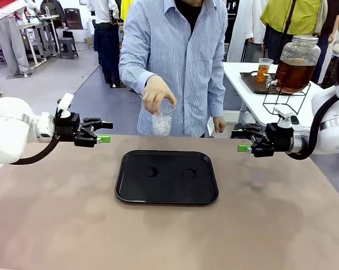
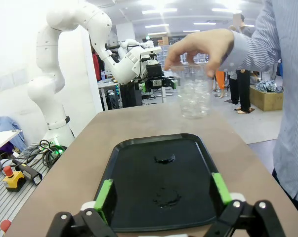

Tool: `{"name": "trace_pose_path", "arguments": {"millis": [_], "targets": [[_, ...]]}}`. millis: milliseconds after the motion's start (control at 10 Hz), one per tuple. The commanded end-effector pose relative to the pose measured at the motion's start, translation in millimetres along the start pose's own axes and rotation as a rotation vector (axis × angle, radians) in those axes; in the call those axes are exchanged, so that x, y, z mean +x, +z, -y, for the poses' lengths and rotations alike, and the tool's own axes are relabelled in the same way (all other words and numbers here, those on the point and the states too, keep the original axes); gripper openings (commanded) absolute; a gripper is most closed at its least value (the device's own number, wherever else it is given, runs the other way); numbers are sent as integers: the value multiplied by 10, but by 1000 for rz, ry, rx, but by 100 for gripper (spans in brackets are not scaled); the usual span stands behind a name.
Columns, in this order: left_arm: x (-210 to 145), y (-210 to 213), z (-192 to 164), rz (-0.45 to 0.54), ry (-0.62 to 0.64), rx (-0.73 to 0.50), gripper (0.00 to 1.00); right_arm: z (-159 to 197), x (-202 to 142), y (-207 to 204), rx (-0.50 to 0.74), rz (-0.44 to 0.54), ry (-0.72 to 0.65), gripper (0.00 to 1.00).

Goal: Pour the drink into the iced cup.
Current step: Open the gripper to release the iced cup you were holding.

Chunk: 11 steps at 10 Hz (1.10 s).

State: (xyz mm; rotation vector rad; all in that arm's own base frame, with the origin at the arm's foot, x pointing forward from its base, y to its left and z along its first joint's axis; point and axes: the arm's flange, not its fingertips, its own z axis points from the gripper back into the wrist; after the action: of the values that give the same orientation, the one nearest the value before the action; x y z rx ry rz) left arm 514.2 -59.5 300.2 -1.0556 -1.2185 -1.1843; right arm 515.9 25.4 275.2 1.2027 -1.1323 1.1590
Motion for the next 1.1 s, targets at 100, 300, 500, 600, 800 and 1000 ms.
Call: {"name": "trace_pose_path", "arguments": {"millis": [100, 300, 500, 600, 800, 1000], "targets": [[13, -3, -4, 0, 3, -1, 100, 9, 25, -17, 2, -4, -1, 100], [13, -3, -4, 0, 3, -1, 100, 9, 25, -17, 2, -4, -1, 100], [13, -3, -4, 0, 3, -1, 100, 9, 25, -17, 2, -4, -1, 100], [13, -3, -4, 0, 3, -1, 100, 9, 25, -17, 2, -4, -1, 100], [13, -3, -4, 0, 3, -1, 100, 9, 25, -17, 2, -4, -1, 100], [13, -3, -4, 0, 3, -1, 100, 9, 25, -17, 2, -4, -1, 100]]}}
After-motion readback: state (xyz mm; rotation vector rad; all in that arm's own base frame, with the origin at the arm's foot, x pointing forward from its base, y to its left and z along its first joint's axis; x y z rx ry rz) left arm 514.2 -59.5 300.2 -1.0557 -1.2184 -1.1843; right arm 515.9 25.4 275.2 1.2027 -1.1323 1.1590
